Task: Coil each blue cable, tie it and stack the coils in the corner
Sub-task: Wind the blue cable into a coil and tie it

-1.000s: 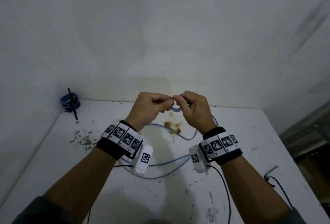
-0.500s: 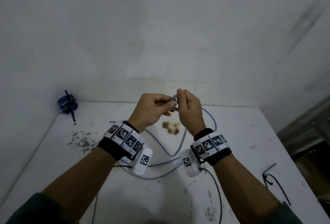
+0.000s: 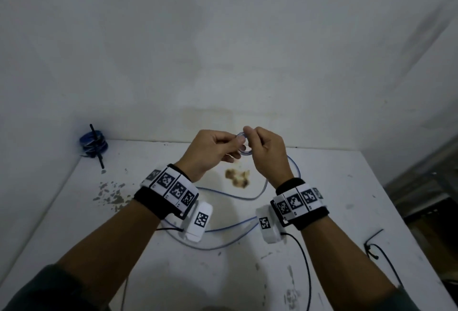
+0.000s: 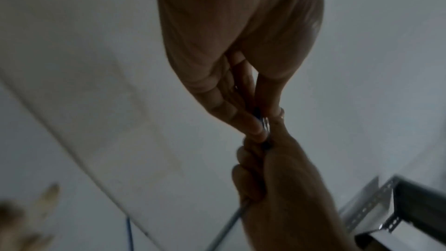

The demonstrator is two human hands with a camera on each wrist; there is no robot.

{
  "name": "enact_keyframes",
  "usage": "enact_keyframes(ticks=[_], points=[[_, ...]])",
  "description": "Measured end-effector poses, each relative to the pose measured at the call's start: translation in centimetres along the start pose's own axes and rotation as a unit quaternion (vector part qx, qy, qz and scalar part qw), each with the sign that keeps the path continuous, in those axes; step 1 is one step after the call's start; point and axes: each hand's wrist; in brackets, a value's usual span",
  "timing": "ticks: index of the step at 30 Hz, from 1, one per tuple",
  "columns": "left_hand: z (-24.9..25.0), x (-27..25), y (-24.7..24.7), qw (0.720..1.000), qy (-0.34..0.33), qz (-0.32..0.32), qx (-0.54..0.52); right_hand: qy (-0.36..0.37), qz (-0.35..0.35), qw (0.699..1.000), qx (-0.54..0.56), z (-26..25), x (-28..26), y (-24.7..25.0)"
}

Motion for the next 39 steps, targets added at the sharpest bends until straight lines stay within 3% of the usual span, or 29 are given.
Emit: enact_keyframes(ticks=[2, 4, 9, 11, 14, 16, 19, 23, 26, 30, 36, 39], points=[[0.5, 0.3, 0.1, 0.999, -0.034, 0.011, 0.02, 0.024, -0.03, 0.999, 0.009, -0.6, 0.7, 0.6], [0.7, 0.4, -0.4, 0.998, -0.047, 0.029, -0.024, 0.002, -0.017, 0.998, 0.068, -1.5, 0.9, 0.7], [0.7, -0.2, -2.1, 0.979, 0.054, 0.051, -0.188, -0.044, 0.093, 0.986, 0.132, -2.0, -0.6, -1.2], [0.8, 0.0, -1.5, 0.985, 0.088, 0.007, -0.15, -0.032, 0.088, 0.992, 0.084, -1.5, -0.5, -1.1], [1.3, 0.9, 0.3, 1.0, -0.005, -0.003, 0.027, 0.03, -0.022, 0.999, -0.019, -0.8, 0.4, -0.1], [1.6, 1.1, 0.7, 0.995, -0.068, 0.011, 0.066, 0.044, -0.06, 0.997, -0.03, -0.8, 0.6, 0.3], [1.8, 0.9, 0.0, 0.995, -0.085, 0.05, -0.024, 0.016, 0.008, 0.999, 0.043, -1.2, 0.1, -0.4], [1.1, 0.9, -0.8, 0.981, -0.013, 0.112, -0.156, -0.027, 0.077, 0.993, 0.083, -1.3, -1.5, -1.6], [0.4, 0.3, -0.6, 0.983, 0.011, 0.092, -0.16, -0.022, 0.051, 0.996, 0.065, -0.5, -1.5, -1.1], [0.6, 0.2, -0.6, 0.981, -0.019, 0.114, -0.155, 0.002, 0.013, 0.997, 0.079, -0.8, -1.3, -0.4], [0.4, -0.6, -1.7, 0.981, -0.012, 0.086, -0.174, 0.006, 0.058, 0.996, 0.066, -0.7, -1.8, -1.0], [0.0, -0.7, -1.2, 0.989, 0.006, 0.042, -0.138, 0.03, 0.052, 0.998, 0.025, 0.0, -1.7, -0.3]])
Point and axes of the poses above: each hand's wrist, its own x-axis towards the middle knuckle, its own y-axis out of the back of the hand, z = x × y, and after that the axes turned 15 degrees about z, right-handed
